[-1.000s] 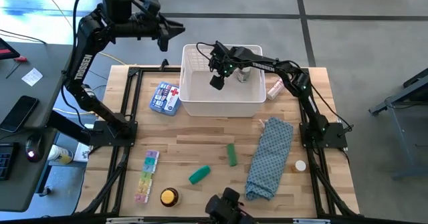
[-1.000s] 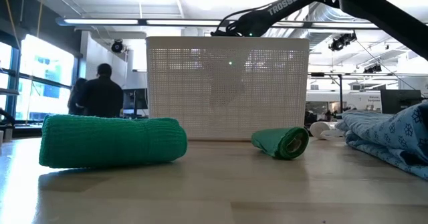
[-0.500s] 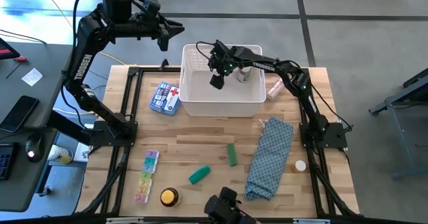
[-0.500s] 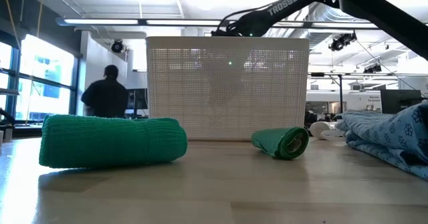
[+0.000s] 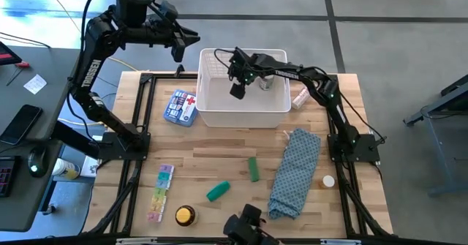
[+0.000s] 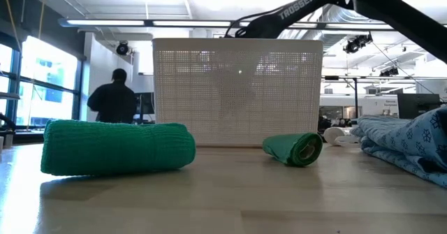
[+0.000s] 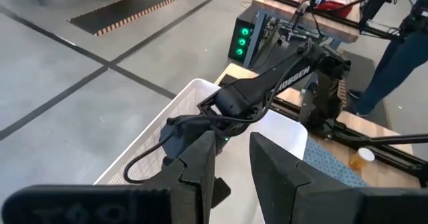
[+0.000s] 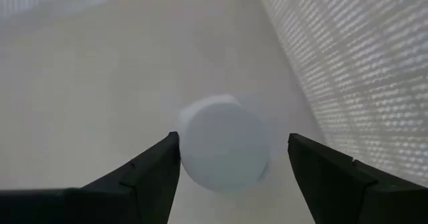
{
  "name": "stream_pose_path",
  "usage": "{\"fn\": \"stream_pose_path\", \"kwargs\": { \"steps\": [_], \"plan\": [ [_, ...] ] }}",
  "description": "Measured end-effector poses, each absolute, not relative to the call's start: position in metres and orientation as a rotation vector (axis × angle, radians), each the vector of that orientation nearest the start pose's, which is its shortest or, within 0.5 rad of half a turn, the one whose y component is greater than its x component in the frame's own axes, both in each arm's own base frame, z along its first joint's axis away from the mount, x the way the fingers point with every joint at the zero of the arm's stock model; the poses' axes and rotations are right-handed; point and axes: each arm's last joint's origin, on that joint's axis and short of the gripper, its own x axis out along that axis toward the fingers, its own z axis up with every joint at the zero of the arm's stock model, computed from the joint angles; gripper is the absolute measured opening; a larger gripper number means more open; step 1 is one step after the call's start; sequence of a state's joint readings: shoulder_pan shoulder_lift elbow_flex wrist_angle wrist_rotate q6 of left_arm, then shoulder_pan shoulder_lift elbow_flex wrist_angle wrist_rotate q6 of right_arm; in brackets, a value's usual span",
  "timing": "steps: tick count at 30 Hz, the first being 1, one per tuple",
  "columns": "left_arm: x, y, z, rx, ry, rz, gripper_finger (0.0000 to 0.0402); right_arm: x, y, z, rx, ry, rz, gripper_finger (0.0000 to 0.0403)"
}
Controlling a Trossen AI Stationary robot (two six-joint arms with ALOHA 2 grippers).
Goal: Pick & place medical supplies in basket/bin
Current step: Put the white pill bottle into the white bin
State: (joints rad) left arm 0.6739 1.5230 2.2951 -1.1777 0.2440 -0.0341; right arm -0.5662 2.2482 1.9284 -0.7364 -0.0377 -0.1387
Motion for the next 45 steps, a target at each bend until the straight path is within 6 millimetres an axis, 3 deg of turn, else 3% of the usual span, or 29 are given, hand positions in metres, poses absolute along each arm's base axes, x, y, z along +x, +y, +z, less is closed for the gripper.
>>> {"fn": "stream_pose_path", "kwargs": {
  "steps": [15, 29, 38, 45],
  "plan": [
    [0.1826, 0.1367, 0.5406, -0.229, 0.386, 0.426, 0.0129, 0.412, -0.2609, 0.207, 0.183, 1.012, -0.42, 0.0261],
    [0.1807, 0.1352, 0.5381, -0.248, 0.414, 0.425, 0.0129, 0.4129, -0.2609, 0.2074, 0.182, 1.0, -0.404, 0.0174],
    [0.18, 0.1345, 0.536, -0.276, 0.433, 0.427, 0.0129, 0.4126, -0.2606, 0.2072, 0.185, 1.005, -0.399, 0.0187],
    [0.1814, 0.1357, 0.5351, -0.274, 0.437, 0.426, 0.0129, 0.4122, -0.2608, 0.2071, 0.179, 1.01, -0.411, 0.0166]
  ]
}}
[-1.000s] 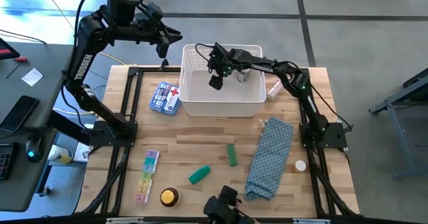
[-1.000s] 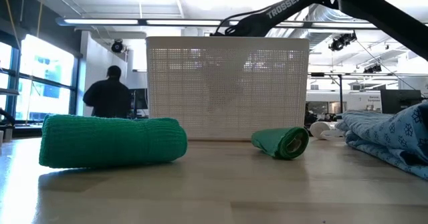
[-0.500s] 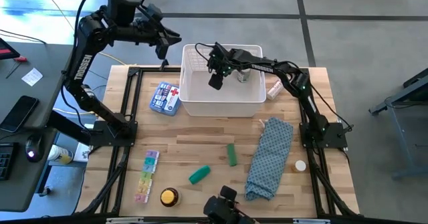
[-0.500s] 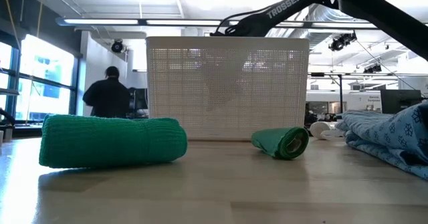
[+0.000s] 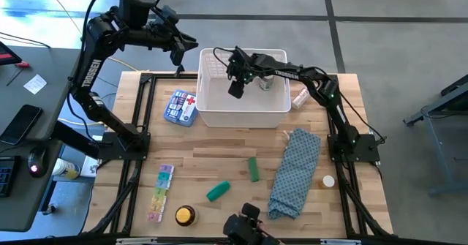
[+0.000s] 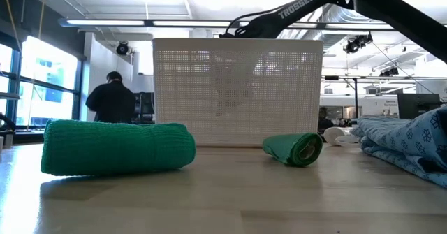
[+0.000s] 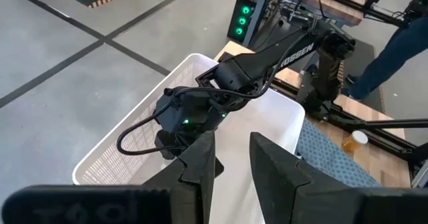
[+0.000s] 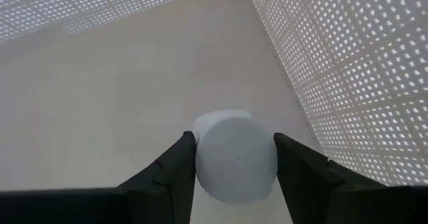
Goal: Pick & place medical supplies in basket/bin
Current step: Put the white pill bottle into the white bin
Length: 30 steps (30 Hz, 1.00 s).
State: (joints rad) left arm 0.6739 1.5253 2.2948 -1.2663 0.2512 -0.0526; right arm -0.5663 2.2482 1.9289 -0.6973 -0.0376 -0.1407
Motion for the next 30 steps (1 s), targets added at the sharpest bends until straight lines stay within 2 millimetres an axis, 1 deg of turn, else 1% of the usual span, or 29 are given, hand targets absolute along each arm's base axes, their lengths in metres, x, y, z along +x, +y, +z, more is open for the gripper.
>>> {"fn": "stream_pose_path", "kwargs": {
  "steps": [5, 8, 12, 16, 22, 26, 30],
  "plan": [
    [0.181, 0.136, 0.535, -0.27, 0.438, 0.425, 0.0129, 0.41, -0.26, 0.206, 0.173, 1.045, -0.409, 0.0175],
    [0.181, 0.136, 0.535, -0.251, 0.442, 0.424, 0.0129, 0.402, -0.26, 0.208, 0.171, 1.103, -0.429, 0.018],
    [0.181, 0.136, 0.535, -0.246, 0.442, 0.44, 0.0129, 0.39, -0.261, 0.217, 0.119, 1.174, -0.463, 0.017],
    [0.182, 0.137, 0.536, -0.239, 0.435, 0.441, 0.0129, 0.383, -0.267, 0.224, 0.105, 1.181, -0.505, 0.0166],
    [0.182, 0.137, 0.537, -0.223, 0.432, 0.438, 0.0129, 0.373, -0.277, 0.223, 0.11, 1.219, -0.587, 0.0179],
    [0.182, 0.137, 0.536, -0.222, 0.433, 0.443, 0.0129, 0.366, -0.284, 0.223, 0.113, 1.235, -0.652, 0.0171],
    [0.182, 0.137, 0.536, -0.222, 0.433, 0.443, 0.0129, 0.364, -0.284, 0.222, 0.149, 1.245, -0.686, 0.0167]
  ]
}}
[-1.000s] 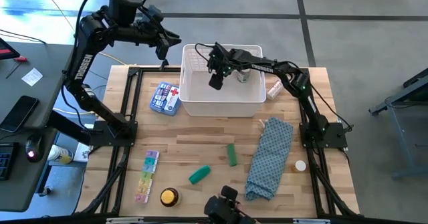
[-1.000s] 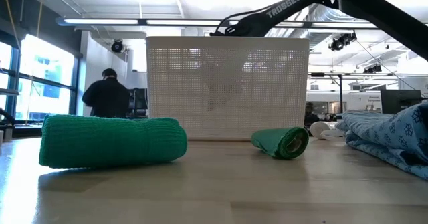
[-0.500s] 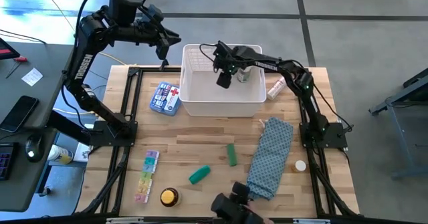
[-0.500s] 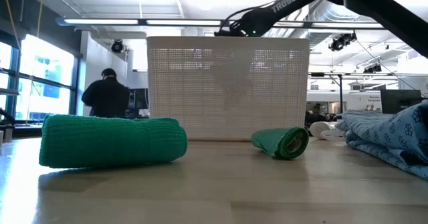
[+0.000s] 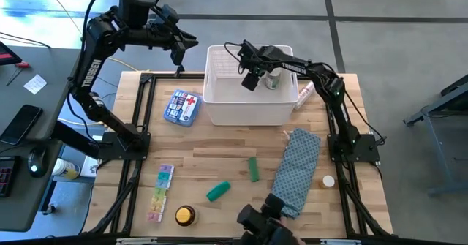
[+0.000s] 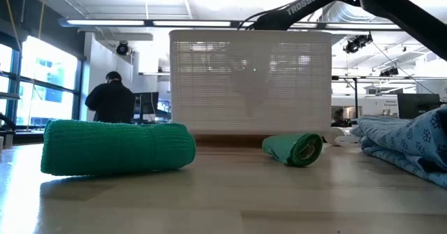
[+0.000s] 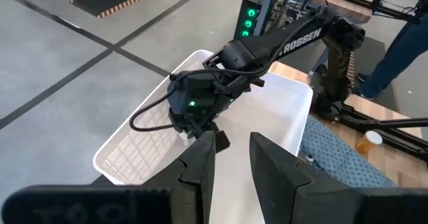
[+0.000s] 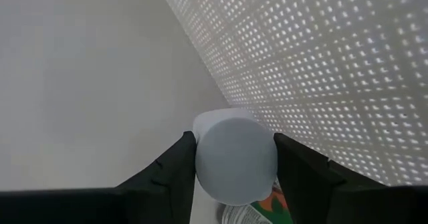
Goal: Pick & place medical supplies in basket/bin
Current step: Put the white pill bottle into the white bin
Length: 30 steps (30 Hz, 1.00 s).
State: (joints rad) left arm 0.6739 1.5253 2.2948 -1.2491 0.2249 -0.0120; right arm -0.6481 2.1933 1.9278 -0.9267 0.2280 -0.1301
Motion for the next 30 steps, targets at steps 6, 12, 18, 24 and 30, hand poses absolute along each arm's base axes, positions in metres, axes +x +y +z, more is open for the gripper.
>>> {"fn": "stream_pose_path", "kwargs": {
  "steps": [6, 12, 18, 24, 30],
  "plan": [
    [0.183, 0.138, 0.539, -0.21, 0.41, 0.446, 0.0129, 0.368, -0.276, 0.222, 0.139, 1.258, -0.67, 0.0181],
    [0.182, 0.137, 0.538, -0.23, 0.419, 0.449, 0.0129, 0.367, -0.275, 0.22, 0.121, 1.283, -0.681, 0.0177],
    [0.182, 0.137, 0.537, -0.24, 0.419, 0.451, 0.0129, 0.36, -0.274, 0.205, 0.136, 1.329, -0.664, 0.0201],
    [0.182, 0.137, 0.538, -0.264, 0.411, 0.453, 0.0129, 0.358, -0.272, 0.195, 0.13, 1.372, -0.675, 0.0229],
    [0.182, 0.137, 0.538, -0.284, 0.407, 0.457, 0.0129, 0.357, -0.272, 0.195, 0.089, 1.397, -0.65, 0.024]
  ]
}}
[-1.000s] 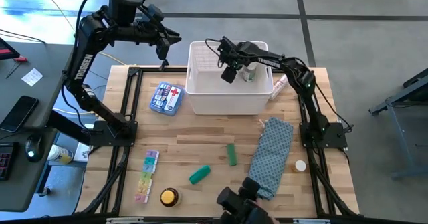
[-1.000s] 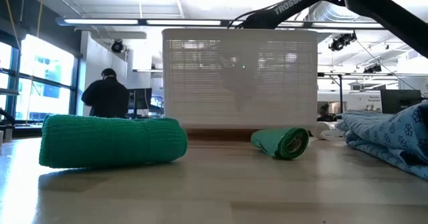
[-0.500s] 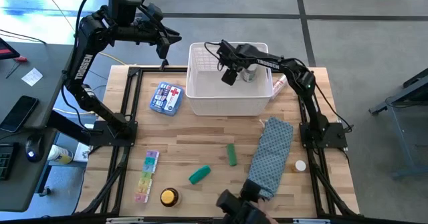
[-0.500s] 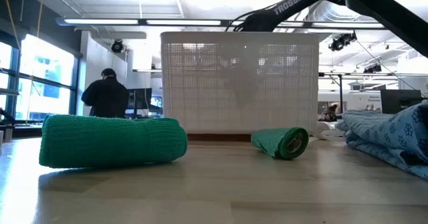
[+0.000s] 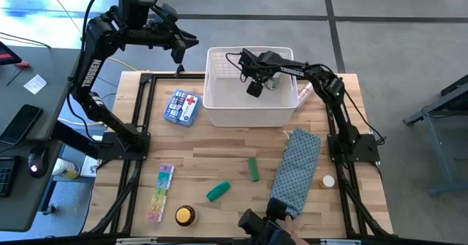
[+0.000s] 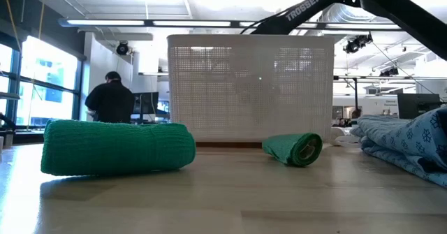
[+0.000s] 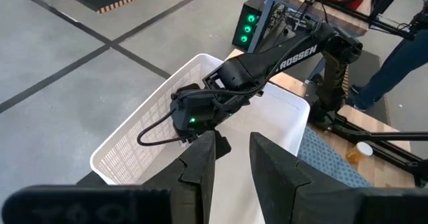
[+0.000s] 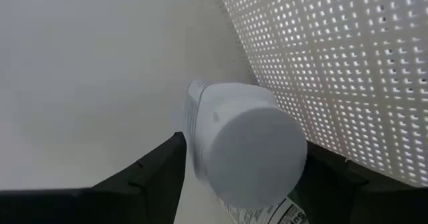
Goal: Pick & place medical supplies in basket/bin
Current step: Put the white pill bottle into the white bin
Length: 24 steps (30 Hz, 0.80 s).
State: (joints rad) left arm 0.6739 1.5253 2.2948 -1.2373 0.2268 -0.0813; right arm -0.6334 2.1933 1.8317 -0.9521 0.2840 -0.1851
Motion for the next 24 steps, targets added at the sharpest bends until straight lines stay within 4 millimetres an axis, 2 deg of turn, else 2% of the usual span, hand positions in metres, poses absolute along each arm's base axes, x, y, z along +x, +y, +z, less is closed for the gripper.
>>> {"fn": "stream_pose_path", "kwargs": {
  "steps": [7, 19, 24],
  "plan": [
    [0.182, 0.137, 0.538, -0.309, 0.395, 0.462, 0.0129, 0.354, -0.27, 0.204, 0.08, 1.396, -0.626, 0.0231],
    [0.182, 0.137, 0.538, -0.335, 0.389, 0.466, 0.0129, 0.345, -0.264, 0.24, 0.029, 1.322, -0.626, 0.0228],
    [0.182, 0.137, 0.538, -0.335, 0.388, 0.466, 0.0129, 0.344, -0.261, 0.261, 0.062, 1.213, -0.636, 0.0221]
  ]
}}
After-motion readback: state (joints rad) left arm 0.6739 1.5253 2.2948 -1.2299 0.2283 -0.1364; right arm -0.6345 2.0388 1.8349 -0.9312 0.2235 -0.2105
